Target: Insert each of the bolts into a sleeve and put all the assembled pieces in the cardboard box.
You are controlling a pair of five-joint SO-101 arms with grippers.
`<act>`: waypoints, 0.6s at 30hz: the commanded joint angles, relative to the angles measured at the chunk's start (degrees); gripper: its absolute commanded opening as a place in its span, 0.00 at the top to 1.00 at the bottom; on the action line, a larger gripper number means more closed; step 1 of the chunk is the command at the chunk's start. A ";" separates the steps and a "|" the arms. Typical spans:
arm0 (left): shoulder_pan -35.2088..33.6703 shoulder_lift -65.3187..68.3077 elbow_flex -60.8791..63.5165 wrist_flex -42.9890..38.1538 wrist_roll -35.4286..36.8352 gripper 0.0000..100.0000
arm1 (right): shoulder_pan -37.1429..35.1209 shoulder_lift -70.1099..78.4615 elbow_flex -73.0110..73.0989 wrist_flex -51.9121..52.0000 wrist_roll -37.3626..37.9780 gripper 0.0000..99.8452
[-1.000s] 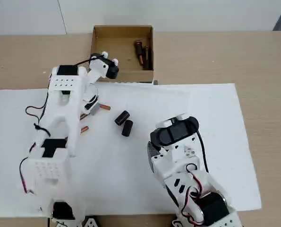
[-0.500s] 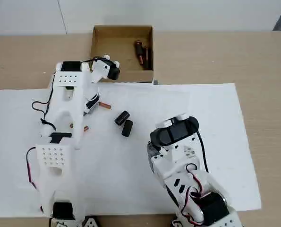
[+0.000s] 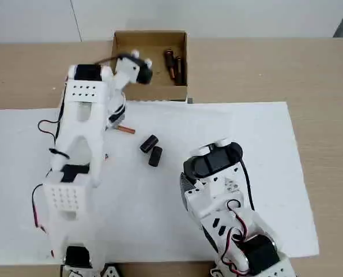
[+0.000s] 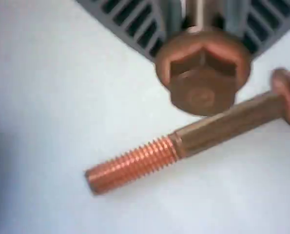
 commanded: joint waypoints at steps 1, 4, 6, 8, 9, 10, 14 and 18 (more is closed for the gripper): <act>3.34 -11.78 -0.31 1.67 2.11 1.00 | -0.04 -0.84 -0.44 -1.45 0.35 1.00; 6.86 -18.29 1.98 1.67 9.05 1.00 | -0.04 -0.84 -0.53 -1.45 0.44 1.00; 9.14 -22.42 3.56 1.67 11.60 1.00 | -0.04 -0.84 -0.62 -1.27 0.53 1.00; 10.99 -26.55 5.23 1.58 11.96 1.00 | 0.04 -0.92 -0.70 -1.10 0.53 1.00; 11.52 -28.75 5.93 1.49 11.96 1.00 | 0.04 -0.92 -0.79 -1.10 0.53 1.00; 11.96 -30.77 6.46 1.41 11.96 1.00 | 0.31 -0.92 -0.79 -1.01 0.70 1.00; 12.84 -38.59 10.77 1.32 12.04 1.00 | 3.82 -3.56 -1.76 -1.01 4.57 1.00; 12.48 -45.89 17.63 0.62 13.71 1.00 | 6.37 -9.27 -0.44 -1.01 8.00 1.00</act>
